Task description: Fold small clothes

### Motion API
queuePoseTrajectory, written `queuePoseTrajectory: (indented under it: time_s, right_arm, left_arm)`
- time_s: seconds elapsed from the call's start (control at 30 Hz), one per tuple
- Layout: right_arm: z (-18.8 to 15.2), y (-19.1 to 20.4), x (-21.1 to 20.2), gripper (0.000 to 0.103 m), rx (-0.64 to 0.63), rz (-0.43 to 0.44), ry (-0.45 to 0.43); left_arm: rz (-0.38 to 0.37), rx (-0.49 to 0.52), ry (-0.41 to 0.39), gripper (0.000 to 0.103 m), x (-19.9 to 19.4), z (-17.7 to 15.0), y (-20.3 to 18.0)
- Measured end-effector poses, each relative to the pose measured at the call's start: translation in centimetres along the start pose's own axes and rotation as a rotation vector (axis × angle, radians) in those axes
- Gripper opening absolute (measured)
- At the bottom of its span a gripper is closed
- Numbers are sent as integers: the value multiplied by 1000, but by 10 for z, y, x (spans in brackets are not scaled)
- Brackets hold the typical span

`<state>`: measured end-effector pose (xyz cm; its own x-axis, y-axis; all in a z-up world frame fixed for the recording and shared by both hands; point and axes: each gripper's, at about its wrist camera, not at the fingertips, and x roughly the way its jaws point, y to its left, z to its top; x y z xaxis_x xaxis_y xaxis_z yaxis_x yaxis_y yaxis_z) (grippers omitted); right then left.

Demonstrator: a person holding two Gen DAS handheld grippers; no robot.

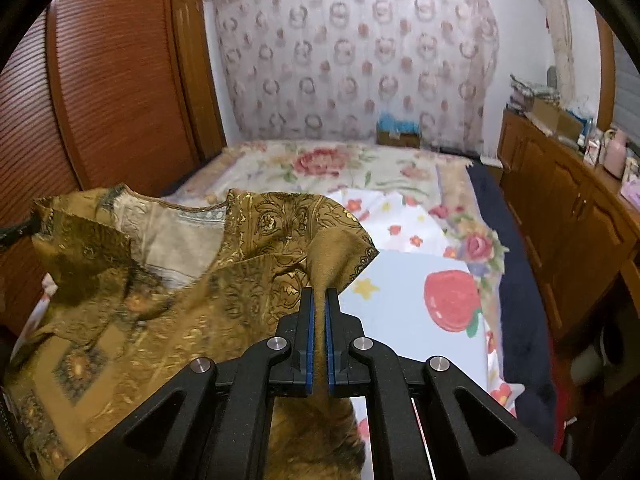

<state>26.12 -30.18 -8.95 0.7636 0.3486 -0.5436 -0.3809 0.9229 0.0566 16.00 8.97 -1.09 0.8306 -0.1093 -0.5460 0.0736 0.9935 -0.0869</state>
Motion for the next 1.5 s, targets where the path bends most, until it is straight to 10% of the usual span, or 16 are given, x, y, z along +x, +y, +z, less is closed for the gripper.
queuePoseTrajectory:
  time_s: [0.87,1.27,1.5]
  right_arm:
    - [-128,23,-134,4,72,-10,-62]
    - [-127,35,-174,4,12,-16,-23]
    - [-132,35,-175,13,-10,-59,40]
  left_arm:
    - [2,-81,-46,4,-108,-111,3]
    - [-5,-52,-35,4,-140,-122,-7]
    - [4,-24,-37,54,-141,-123,-3]
